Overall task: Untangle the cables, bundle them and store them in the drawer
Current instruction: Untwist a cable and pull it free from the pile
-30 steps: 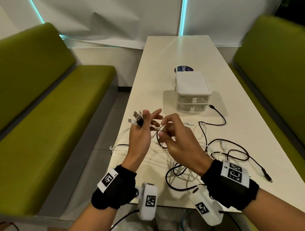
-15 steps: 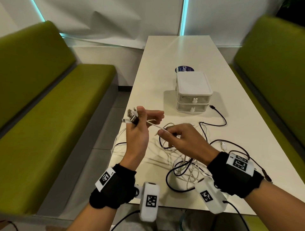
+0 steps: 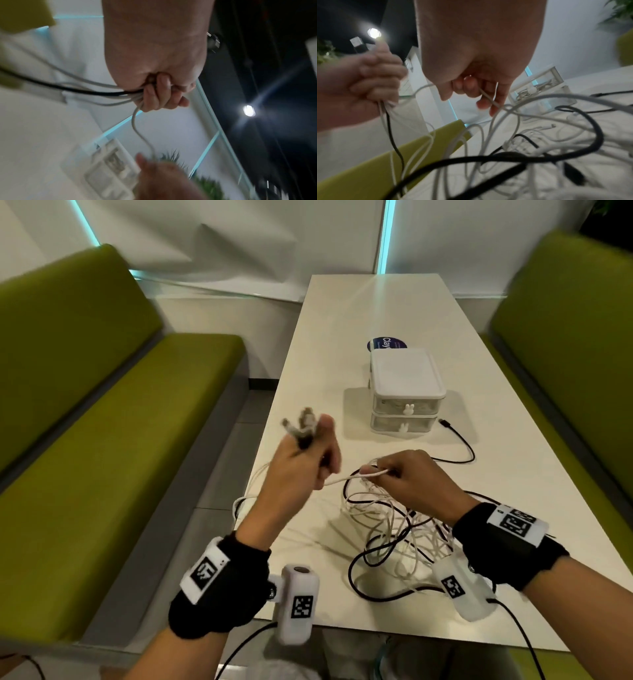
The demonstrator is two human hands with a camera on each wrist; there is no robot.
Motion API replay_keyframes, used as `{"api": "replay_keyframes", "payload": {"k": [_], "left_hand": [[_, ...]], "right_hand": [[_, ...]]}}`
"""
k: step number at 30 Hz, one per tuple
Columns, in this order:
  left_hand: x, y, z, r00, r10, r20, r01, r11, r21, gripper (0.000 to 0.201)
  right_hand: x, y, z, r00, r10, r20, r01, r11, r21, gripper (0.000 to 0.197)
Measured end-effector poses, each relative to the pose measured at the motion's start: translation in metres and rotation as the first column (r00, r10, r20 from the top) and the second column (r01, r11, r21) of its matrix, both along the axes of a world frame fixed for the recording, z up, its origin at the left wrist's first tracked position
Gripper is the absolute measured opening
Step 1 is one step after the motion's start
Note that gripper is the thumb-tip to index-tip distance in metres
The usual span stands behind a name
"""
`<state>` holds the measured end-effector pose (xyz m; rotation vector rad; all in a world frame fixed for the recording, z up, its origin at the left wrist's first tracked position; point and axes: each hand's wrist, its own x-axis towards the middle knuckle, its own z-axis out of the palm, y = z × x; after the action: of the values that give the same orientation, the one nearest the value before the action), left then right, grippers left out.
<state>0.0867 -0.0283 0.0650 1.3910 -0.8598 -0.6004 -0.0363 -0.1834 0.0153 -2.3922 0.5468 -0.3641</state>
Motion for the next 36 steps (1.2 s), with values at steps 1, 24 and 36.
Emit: {"api": "replay_keyframes", "payload": {"k": [1,24,36], "left_hand": [[-0.002,-0.003,-0.006,0.990,-0.007,0.142,-0.006,0.996,0.085,0.054],[0.041,-0.002,-0.013,0.839,0.390,0.379,-0.452,0.888,0.087,0.037],[-0.010,-0.012,-0.027,0.775,0.188,0.604,-0.117,0.981,-0.155,0.033]], "right_hand": [[0.001,0.000,0.002,0.999,-0.021,0.039,0.022,1.000,-0.014,0.061],[-0.017,0.003,0.006,0.999,-0.025,0.025,0.018,0.971,0.239,0.059],[-0.003,0.011,0.009,0.991,-0.048,-0.124,0.038,0.996,-0.080,0.055]]}}
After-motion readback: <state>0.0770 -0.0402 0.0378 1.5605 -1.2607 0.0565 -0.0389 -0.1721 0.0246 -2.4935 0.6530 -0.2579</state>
